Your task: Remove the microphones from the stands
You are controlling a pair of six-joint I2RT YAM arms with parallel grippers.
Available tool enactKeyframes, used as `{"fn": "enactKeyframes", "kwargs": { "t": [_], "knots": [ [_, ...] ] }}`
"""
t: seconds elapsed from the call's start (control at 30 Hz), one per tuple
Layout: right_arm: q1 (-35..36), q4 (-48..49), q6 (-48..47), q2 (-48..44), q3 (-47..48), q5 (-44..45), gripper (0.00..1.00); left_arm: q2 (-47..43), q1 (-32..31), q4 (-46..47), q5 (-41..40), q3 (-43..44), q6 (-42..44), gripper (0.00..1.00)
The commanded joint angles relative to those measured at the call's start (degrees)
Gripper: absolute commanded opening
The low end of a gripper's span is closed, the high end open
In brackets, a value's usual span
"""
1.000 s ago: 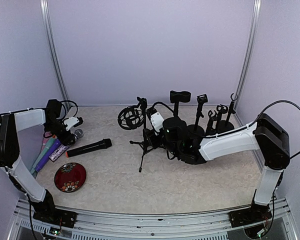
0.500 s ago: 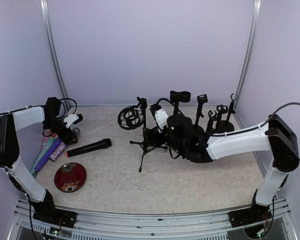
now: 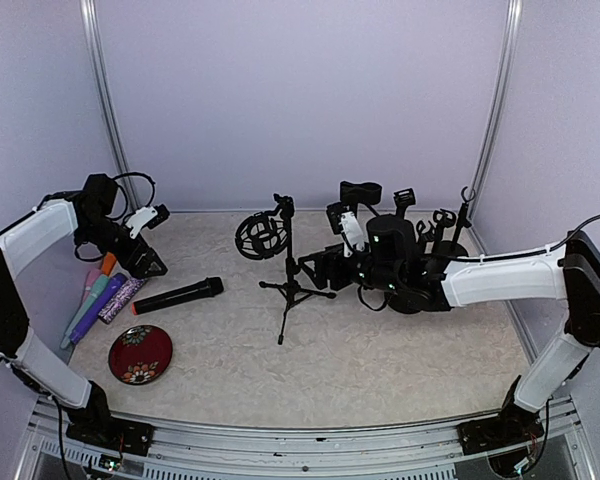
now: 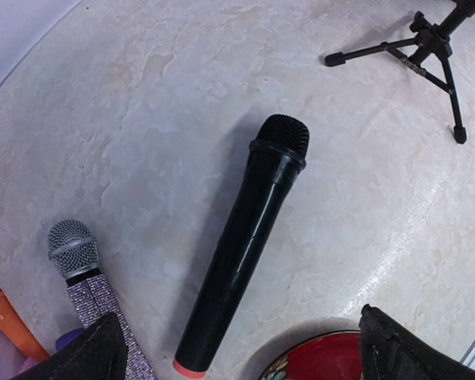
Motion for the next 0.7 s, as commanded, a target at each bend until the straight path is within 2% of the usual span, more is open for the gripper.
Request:
{"fn": "enactKeyframes", "kwargs": {
  "t": [0.0, 0.4, 0.67],
  "knots": [
    [-2.5, -2.2, 4.8, 2.2, 1.6, -9.9, 0.77, -1.4, -1.2, -3.0, 1.3, 2.2, -4.8, 0.99],
    [-3.5, -3.6, 5.6, 10.3, 8.8, -11.8, 0.64, -3.3, -2.3, -1.2, -3.4, -2.7, -8.4, 0.99],
    [-4.5, -3.9, 5.4, 11.2, 9.1, -11.3, 0.54, -6.4, -2.4, -2.5, -3.4, -2.8, -8.0, 0.99]
  ]
}}
